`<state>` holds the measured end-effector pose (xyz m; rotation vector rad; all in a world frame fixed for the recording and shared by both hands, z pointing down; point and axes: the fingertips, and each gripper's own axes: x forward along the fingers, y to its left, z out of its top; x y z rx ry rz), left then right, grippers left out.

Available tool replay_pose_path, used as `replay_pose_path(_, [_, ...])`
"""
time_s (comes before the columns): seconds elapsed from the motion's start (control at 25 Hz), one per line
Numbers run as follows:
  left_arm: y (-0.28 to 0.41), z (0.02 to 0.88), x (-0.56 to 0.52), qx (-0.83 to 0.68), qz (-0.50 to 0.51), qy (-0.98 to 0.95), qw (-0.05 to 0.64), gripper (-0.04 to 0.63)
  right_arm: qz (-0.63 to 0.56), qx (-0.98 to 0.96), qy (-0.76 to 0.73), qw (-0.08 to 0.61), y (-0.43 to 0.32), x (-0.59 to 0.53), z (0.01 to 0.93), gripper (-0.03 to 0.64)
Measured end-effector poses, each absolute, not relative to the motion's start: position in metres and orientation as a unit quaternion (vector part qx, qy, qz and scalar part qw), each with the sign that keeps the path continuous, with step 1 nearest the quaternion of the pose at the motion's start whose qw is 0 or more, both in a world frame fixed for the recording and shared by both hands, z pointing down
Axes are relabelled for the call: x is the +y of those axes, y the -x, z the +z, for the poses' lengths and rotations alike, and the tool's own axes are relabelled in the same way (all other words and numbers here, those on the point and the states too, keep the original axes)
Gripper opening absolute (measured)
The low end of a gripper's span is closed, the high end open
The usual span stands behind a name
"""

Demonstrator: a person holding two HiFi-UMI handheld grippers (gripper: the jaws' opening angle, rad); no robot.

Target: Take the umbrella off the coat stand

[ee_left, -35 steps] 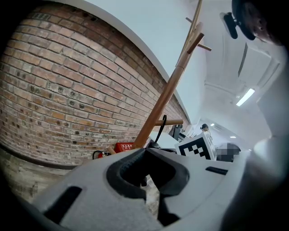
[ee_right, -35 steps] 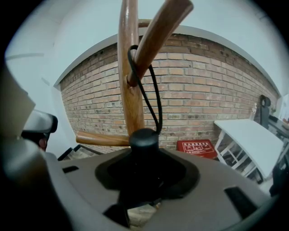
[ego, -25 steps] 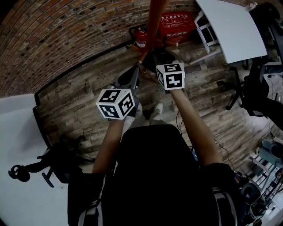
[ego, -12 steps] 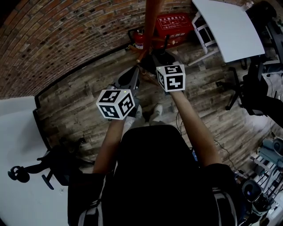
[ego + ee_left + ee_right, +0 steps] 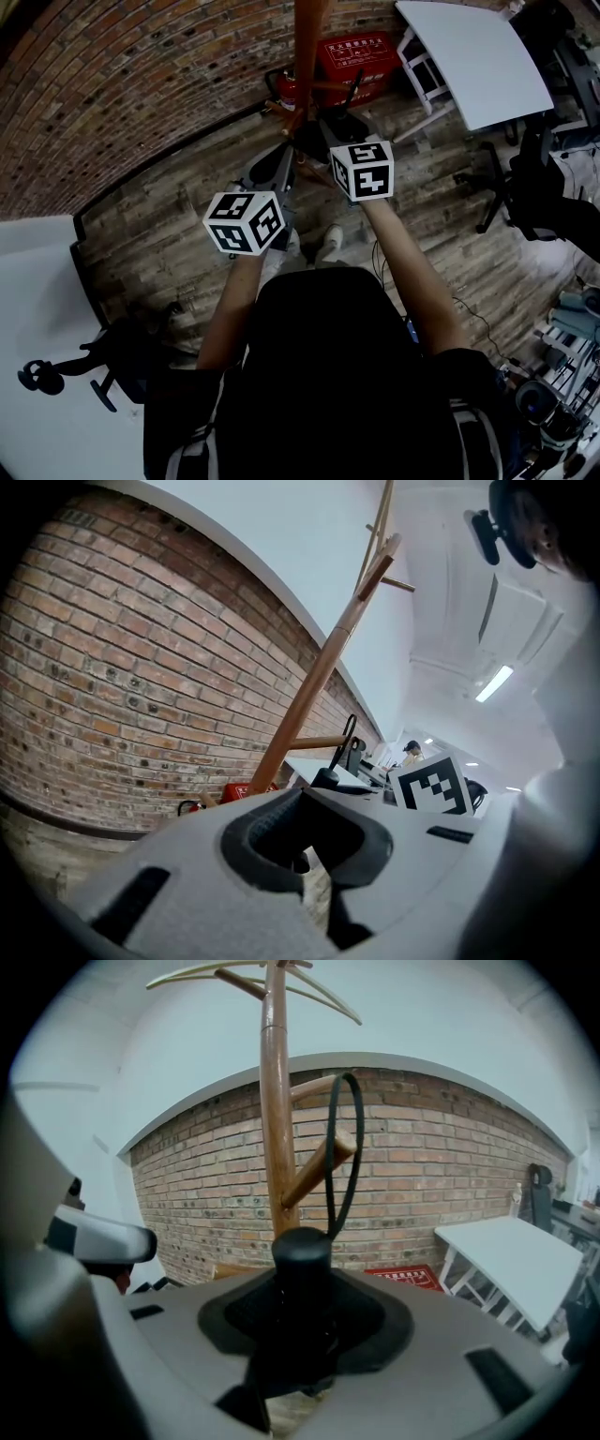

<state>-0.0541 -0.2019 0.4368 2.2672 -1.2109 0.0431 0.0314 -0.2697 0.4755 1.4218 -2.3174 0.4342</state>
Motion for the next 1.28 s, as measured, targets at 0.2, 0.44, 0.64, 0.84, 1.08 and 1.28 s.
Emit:
replay_pose_path(0.2, [0.049, 0.432, -0.203, -0.45, 0.012, -0.849, 0.277, 0.018, 0.15, -0.831, -0.504, 0.184, -0.035, -0.266, 0.465, 0.169])
replay_pose_path(0.44, [0.045, 0.424, -0.205, -0.455, 0.009, -0.849, 0.267, 0.018, 0.148, -0.837, -0.493, 0.184, -0.039, -0.258, 0.46, 0.169])
replay_pose_path(0.64, [0.038, 0.417, -0.207, -0.459, 0.005, -0.85, 0.26, 0.018, 0.145, -0.844, -0.483, 0.18, -0.045, -0.251, 0.453, 0.169])
replay_pose_path(0.84, [0.027, 0.414, -0.204, -0.465, 0.003, -0.848, 0.255, 0.018, 0.142, -0.853, -0.471, 0.173, -0.053, -0.245, 0.447, 0.169])
replay_pose_path(1.08, [0.014, 0.411, -0.198, -0.48, 0.001, -0.84, 0.252, 0.018, 0.143, -0.862, -0.457, 0.163, -0.068, -0.236, 0.439, 0.169])
replay_pose_path(1.28, [0.003, 0.413, -0.19, -0.493, 0.002, -0.834, 0.249, 0.018, 0.145, -0.87, -0.447, 0.152, -0.083, -0.227, 0.435, 0.169])
